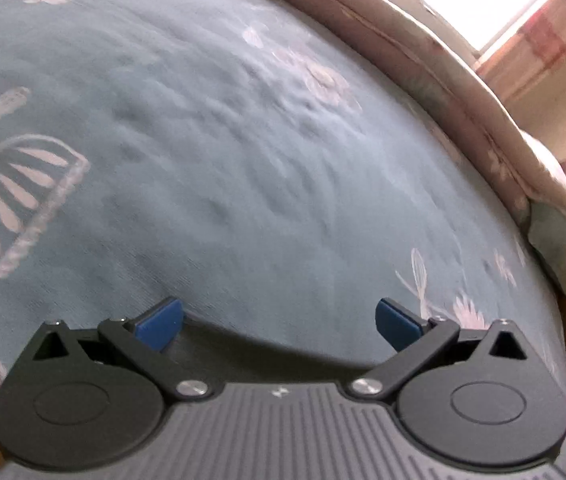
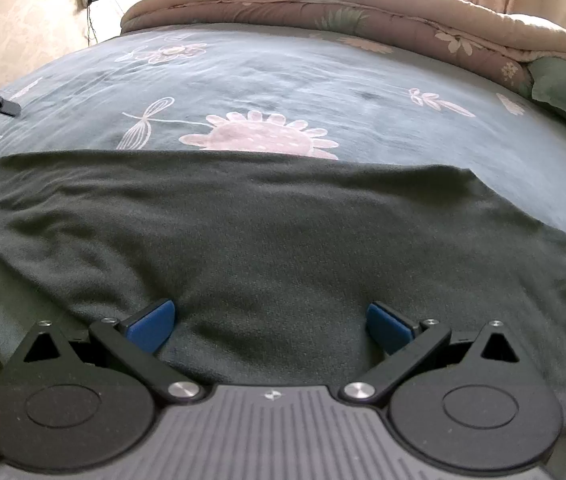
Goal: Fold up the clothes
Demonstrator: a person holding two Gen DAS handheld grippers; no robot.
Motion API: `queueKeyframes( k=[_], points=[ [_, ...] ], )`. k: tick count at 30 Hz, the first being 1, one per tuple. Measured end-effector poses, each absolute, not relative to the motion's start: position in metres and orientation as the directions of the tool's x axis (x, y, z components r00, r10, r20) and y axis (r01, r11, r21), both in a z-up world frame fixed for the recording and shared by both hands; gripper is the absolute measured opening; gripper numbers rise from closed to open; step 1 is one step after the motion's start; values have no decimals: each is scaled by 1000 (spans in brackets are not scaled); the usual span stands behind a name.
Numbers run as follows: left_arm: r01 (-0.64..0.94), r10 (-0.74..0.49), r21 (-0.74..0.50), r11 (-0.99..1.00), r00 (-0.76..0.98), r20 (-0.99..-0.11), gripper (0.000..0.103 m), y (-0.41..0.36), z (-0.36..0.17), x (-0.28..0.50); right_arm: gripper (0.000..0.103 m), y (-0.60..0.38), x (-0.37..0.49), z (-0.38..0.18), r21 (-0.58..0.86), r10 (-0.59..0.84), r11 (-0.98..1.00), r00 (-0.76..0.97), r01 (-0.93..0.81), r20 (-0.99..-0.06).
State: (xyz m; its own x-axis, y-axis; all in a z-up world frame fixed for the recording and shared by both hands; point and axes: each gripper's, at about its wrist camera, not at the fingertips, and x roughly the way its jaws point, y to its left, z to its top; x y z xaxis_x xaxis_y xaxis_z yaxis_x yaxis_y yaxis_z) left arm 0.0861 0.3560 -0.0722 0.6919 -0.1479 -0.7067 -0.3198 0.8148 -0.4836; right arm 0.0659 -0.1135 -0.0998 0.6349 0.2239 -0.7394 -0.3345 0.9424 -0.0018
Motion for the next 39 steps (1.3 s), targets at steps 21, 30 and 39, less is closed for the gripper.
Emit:
queueKeyframes(
  k=[21, 30, 39],
  points=[
    [-82, -262, -391, 917, 615, -743, 102, 280, -61, 57, 103, -112, 65, -99, -5, 216, 945, 637, -326, -740],
    [-158, -260, -433, 888, 603, -754, 102, 297, -67, 19, 103, -113, 64, -99, -6, 215, 946, 641, -324, -737],
    [-230, -378, -626, 745, 628, -680, 102, 318, -83, 17, 103, -113, 61, -99, -7, 210, 949, 646, -316, -734]
  ],
)
